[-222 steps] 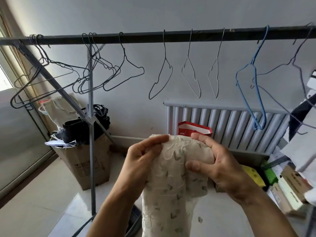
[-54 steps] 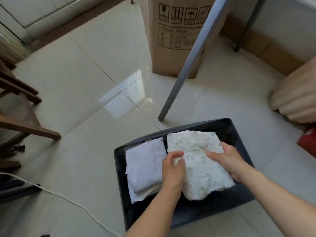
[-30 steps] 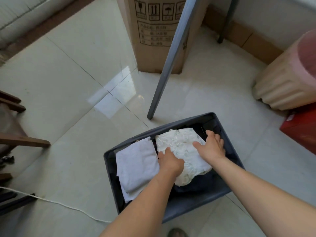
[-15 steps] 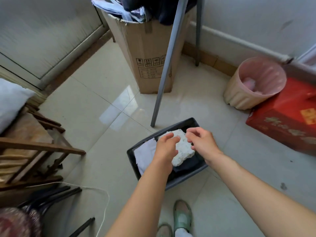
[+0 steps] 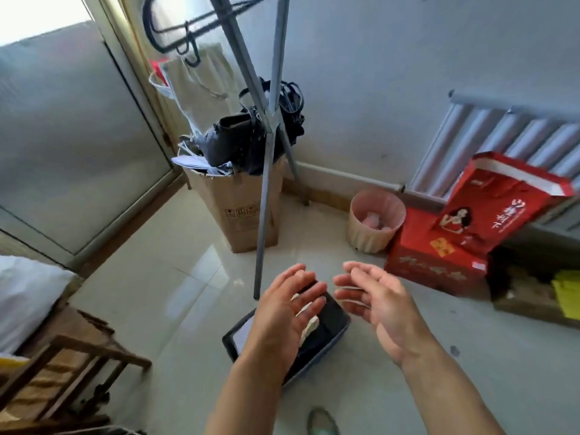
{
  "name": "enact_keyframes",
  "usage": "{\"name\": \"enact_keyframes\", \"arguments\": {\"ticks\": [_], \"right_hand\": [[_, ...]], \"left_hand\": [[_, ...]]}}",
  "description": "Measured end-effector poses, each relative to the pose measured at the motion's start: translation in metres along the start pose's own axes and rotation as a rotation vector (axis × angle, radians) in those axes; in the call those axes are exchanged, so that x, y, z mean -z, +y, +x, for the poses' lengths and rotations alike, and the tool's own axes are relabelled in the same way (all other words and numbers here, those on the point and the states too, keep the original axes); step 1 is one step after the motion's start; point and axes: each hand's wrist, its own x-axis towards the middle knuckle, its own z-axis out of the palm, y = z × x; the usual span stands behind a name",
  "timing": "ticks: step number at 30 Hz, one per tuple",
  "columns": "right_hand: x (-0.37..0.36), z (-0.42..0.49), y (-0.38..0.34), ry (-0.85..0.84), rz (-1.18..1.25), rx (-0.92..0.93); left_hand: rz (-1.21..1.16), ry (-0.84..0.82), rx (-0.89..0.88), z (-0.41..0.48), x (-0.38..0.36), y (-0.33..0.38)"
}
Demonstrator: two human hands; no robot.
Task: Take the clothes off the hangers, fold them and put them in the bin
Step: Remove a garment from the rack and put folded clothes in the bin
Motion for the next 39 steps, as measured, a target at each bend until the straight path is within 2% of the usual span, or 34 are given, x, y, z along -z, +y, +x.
{"name": "enact_keyframes", "arguments": {"ticks": [8,18,24,28,34,39], "right_hand": [[0.034,-0.104,-0.053,0.097,-0.007,0.253],[0.143,-0.191,-0.072,0.427,0.121,0.411],[0.233,-0.236,-0.076,0.592,0.214,0.451],[0.308,-0.269,-0.086,0.671,0.224,0.480],[0.434,-0.322,-0.117,0.704,0.151,0.538],[0.514,-0.347,-0.153,0.739,0.109,0.600]], "left_hand": [[0.090,-0.248,-0.059,-0.079,-0.060,0.003],[0.219,-0.512,0.023,-0.130,-0.144,-0.050],[0.269,-0.654,0.082,-0.158,-0.212,-0.105],[0.310,-0.707,0.109,-0.175,-0.272,-0.165],[0.353,-0.769,0.167,-0.229,-0.381,-0.270],[0.345,-0.807,0.187,-0.258,-0.448,-0.320]]}}
